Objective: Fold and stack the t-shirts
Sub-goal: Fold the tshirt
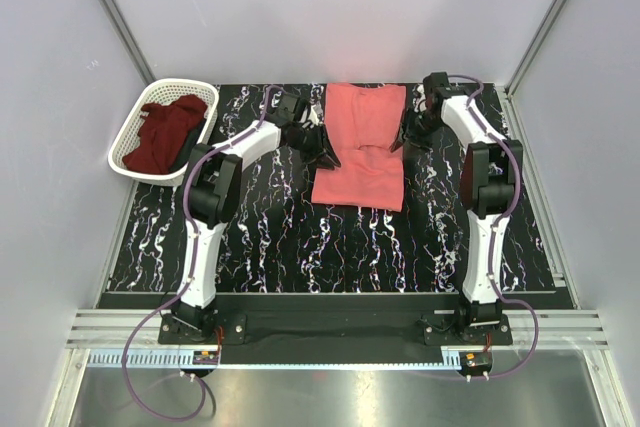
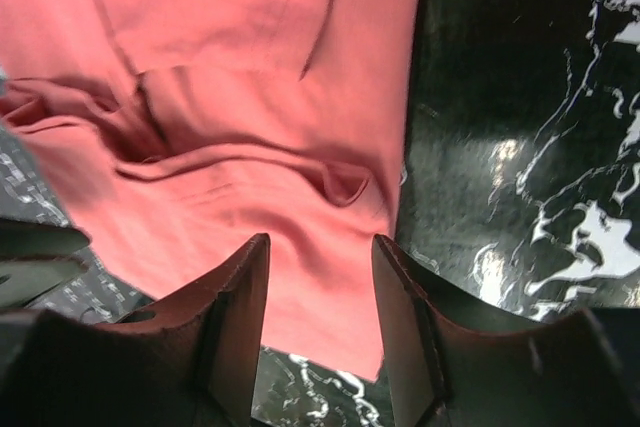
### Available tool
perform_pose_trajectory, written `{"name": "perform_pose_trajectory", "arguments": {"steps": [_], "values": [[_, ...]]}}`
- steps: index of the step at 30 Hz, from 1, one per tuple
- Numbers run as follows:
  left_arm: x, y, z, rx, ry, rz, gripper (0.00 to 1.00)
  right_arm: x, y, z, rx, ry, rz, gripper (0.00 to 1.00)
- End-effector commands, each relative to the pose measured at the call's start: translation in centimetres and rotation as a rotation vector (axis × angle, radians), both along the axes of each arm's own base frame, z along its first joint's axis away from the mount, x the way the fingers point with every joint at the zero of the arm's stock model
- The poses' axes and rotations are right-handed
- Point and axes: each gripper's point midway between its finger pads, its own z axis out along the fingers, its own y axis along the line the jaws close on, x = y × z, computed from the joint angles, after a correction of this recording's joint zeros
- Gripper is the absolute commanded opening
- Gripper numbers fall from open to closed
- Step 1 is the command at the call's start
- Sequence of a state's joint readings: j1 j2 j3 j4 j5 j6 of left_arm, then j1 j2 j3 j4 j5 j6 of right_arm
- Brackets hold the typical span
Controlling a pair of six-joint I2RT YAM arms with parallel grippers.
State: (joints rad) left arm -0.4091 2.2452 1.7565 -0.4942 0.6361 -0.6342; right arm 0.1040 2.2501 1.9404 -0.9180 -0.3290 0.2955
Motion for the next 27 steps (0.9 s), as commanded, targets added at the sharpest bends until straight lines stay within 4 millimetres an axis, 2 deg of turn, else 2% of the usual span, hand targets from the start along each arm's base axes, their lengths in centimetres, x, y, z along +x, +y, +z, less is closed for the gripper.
{"name": "perform_pose_trajectory", "arguments": {"steps": [1, 10, 13, 14, 21, 26, 27], "values": [[0.5, -0.6, 2.1, -0.043, -0.048, -0.023, 0.33, 0.5, -0.6, -1.1, -0.046, -0.001, 0.043, 0.52], [0.0, 0.1, 0.8, -0.004, -0.018, -0.020, 0.31, 1.1, -0.3, -2.0, -0.054, 0.002, 0.063, 0.49], [-0.1, 0.2, 0.6, 0.000, -0.014, -0.018, 0.30, 1.3, -0.3, -1.9, -0.059, -0.004, 0.061, 0.42], [-0.1, 0.1, 0.6, 0.003, -0.016, -0.019, 0.30, 1.3, -0.3, -2.0, -0.061, -0.002, 0.058, 0.36], [-0.4, 0.5, 0.2, 0.012, -0.008, -0.021, 0.29, 1.1, 0.1, -2.4, -0.060, 0.011, 0.065, 0.36], [-0.7, 0.7, -0.1, 0.020, 0.000, -0.023, 0.29, 1.2, 0.5, -2.1, -0.049, 0.003, 0.065, 0.33], [-0.7, 0.8, -0.2, 0.027, 0.002, -0.016, 0.28, 1.3, 0.5, -2.1, -0.046, 0.005, 0.065, 0.29]]}}
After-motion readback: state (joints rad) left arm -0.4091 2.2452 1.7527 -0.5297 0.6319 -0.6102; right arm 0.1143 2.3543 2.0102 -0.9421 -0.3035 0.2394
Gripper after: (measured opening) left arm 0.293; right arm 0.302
